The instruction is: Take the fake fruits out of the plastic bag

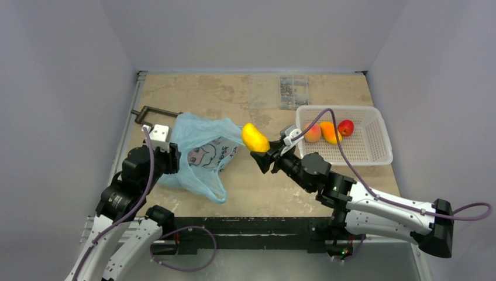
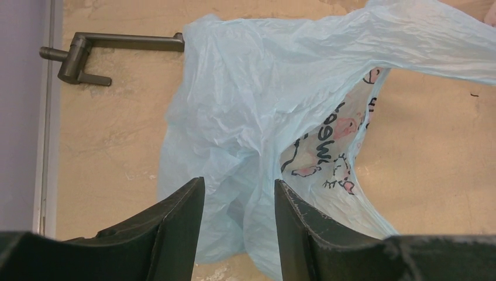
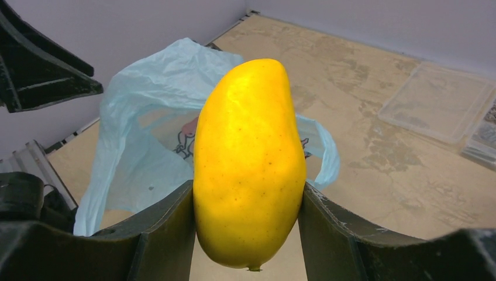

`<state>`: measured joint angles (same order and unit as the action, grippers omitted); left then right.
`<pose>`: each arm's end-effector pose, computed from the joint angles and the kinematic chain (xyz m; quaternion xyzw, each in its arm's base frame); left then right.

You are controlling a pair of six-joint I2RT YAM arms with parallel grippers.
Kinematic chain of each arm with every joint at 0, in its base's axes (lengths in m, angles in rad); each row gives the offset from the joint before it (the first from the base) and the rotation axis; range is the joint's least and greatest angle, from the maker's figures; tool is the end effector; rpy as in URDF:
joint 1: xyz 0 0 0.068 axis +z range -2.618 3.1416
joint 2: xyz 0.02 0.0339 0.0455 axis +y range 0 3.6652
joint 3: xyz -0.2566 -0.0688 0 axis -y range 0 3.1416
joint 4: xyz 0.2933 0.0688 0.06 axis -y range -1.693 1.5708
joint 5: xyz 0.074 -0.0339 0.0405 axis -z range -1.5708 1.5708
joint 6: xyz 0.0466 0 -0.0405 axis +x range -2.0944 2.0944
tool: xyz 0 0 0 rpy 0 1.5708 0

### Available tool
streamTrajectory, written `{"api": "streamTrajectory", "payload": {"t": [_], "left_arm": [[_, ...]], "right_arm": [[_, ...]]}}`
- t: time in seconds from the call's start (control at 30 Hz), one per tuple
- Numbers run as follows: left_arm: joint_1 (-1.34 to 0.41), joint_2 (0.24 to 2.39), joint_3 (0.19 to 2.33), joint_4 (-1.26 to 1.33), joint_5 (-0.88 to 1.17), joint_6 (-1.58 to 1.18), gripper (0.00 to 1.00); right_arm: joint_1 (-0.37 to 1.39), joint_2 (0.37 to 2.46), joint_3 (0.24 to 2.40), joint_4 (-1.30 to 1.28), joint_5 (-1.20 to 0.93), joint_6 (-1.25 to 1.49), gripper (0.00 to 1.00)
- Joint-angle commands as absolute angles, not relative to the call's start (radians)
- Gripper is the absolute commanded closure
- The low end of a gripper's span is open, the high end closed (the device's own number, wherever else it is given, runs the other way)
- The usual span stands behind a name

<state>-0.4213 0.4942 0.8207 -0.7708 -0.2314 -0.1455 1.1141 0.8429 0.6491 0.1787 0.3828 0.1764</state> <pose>0.1508 -0.0559 0.3348 0.0544 0.8404 -0.0546 0.5365 0.1329 0.2309 0.3057 -0.1969 0.6843 0.3060 0.6319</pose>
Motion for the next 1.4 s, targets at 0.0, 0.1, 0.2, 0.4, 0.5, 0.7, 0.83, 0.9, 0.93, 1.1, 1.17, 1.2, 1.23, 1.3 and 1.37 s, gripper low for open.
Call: {"api": "streamTrajectory", "payload": {"t": [0.0,0.1,0.2,0.4,0.5,0.7,0.83,0.9,0.93,1.1,1.17,1.2,1.23,1.3,1.37], "left_arm": [[-0.423,0.445,0.826,-0.725,-0.209,-0.134,0.53],[-0.423,0.403,0.817,-0.713,-0.201,-0.129,0.53],[-0.423,0.374,0.813,-0.707,-0.193,-0.125,0.52],[-0.423,0.327,0.807,-0.705,-0.222,-0.123,0.5],[-0.423,0.319,0.807,-0.707,-0.227,-0.124,0.49],[-0.423,0.316,0.808,-0.708,-0.23,-0.123,0.49],[-0.423,0.314,0.807,-0.707,-0.229,-0.123,0.49],[-0.423,0.313,0.807,-0.705,-0.228,-0.123,0.49],[-0.423,0.309,0.805,-0.704,-0.223,-0.123,0.48],[-0.423,0.284,0.804,-0.692,-0.186,-0.126,0.47],[-0.423,0.273,0.809,-0.689,-0.184,-0.127,0.45],[-0.423,0.271,0.817,-0.693,-0.184,-0.129,0.45],[-0.423,0.271,0.829,-0.699,-0.184,-0.132,0.45],[-0.423,0.276,0.865,-0.716,-0.185,-0.147,0.44],[-0.423,0.282,0.907,-0.73,-0.178,-0.161,0.44]], "right_arm": [[1.096,0.862,0.704,0.151,0.513,0.24,1.0],[0.978,0.903,0.74,0.086,0.62,0.322,1.0],[0.775,0.954,0.762,0.006,0.62,0.417,1.0],[0.494,1.076,0.796,-0.145,0.684,0.551,1.0],[0.388,1.136,0.793,-0.172,0.633,0.594,0.99],[0.283,1.186,0.764,-0.228,0.564,0.676,0.87],[0.274,1.156,0.726,-0.265,0.546,0.73,0.73],[0.272,1.141,0.713,-0.273,0.54,0.734,0.62],[0.272,1.136,0.706,-0.274,0.542,0.733,0.56],[0.266,1.117,0.688,-0.267,0.514,0.721,0.4],[0.267,1.108,0.689,-0.269,0.501,0.708,0.33],[0.267,1.098,0.69,-0.268,0.496,0.698,0.29],[0.267,1.088,0.69,-0.268,0.493,0.69,0.24],[0.267,1.064,0.693,-0.269,0.483,0.679,0.16],[0.266,1.039,0.695,-0.269,0.466,0.668,0.12]]}}
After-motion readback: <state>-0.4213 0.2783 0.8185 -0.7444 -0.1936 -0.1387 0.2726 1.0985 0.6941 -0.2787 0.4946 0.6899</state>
